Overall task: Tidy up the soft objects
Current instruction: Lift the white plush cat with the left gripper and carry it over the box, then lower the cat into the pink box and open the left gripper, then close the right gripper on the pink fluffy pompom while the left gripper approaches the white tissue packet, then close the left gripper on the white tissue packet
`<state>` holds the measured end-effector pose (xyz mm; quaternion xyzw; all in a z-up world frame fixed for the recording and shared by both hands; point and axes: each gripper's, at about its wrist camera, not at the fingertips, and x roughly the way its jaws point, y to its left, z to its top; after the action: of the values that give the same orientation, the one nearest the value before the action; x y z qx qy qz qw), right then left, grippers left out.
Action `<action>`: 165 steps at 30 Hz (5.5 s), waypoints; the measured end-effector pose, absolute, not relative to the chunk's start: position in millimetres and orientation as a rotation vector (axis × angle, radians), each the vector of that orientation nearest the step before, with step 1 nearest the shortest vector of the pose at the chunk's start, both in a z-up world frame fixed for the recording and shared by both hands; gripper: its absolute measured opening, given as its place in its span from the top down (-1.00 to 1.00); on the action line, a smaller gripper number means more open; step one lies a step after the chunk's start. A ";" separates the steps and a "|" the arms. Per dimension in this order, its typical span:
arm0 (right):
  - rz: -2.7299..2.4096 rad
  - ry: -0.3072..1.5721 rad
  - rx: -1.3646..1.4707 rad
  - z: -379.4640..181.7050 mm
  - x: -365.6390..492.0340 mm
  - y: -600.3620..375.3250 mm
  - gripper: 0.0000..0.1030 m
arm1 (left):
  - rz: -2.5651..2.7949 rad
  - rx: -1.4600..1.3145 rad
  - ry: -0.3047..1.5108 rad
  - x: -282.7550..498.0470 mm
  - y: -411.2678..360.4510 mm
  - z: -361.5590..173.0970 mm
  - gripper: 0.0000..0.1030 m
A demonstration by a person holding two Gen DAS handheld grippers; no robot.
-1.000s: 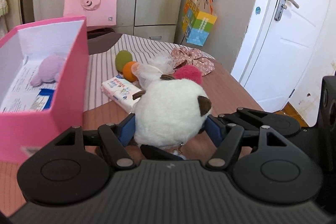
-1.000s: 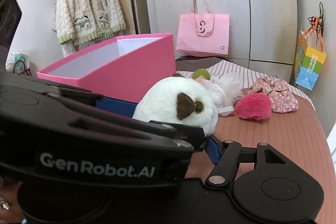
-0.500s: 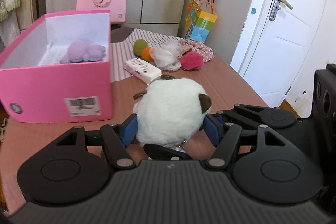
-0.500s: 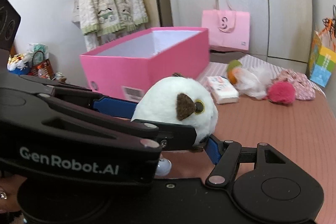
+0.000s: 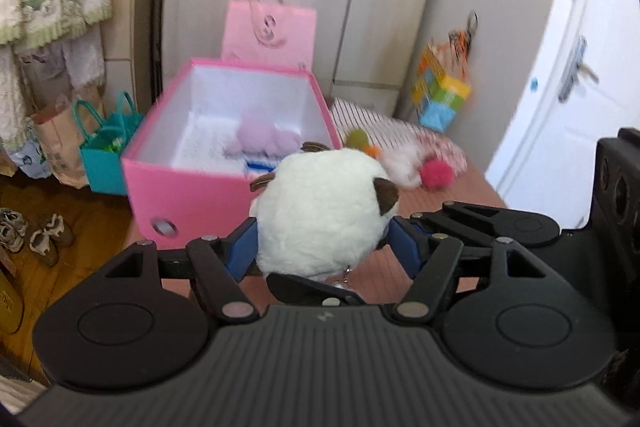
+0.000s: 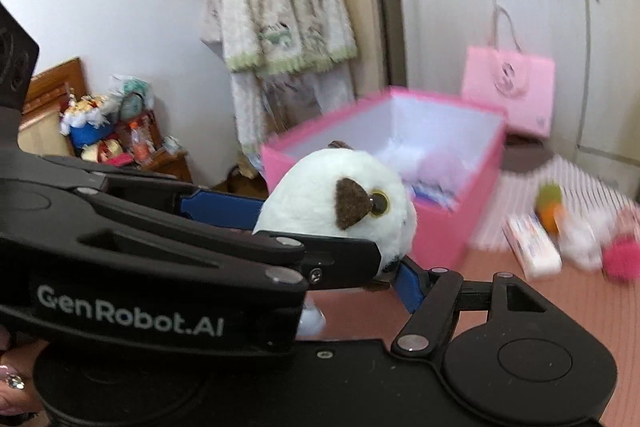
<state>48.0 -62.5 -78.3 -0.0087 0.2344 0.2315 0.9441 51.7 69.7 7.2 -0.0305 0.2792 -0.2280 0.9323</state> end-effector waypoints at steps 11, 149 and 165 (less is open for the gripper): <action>0.475 0.315 0.006 -30.7 98.2 -38.3 -0.58 | -0.464 -0.118 0.474 105.7 97.9 46.2 -0.33; 0.137 0.532 -0.042 -170.1 190.0 -308.0 0.10 | -0.175 0.069 0.612 214.2 -159.8 -119.7 0.17; 0.064 0.530 0.033 -172.9 142.6 -300.6 0.11 | -0.254 -0.001 0.500 168.3 -138.6 -98.6 0.23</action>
<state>142.6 -300.6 -172.9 0.0162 0.2620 0.0316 0.9644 168.3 -138.6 -98.6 -0.0005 0.2469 -0.1255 0.9609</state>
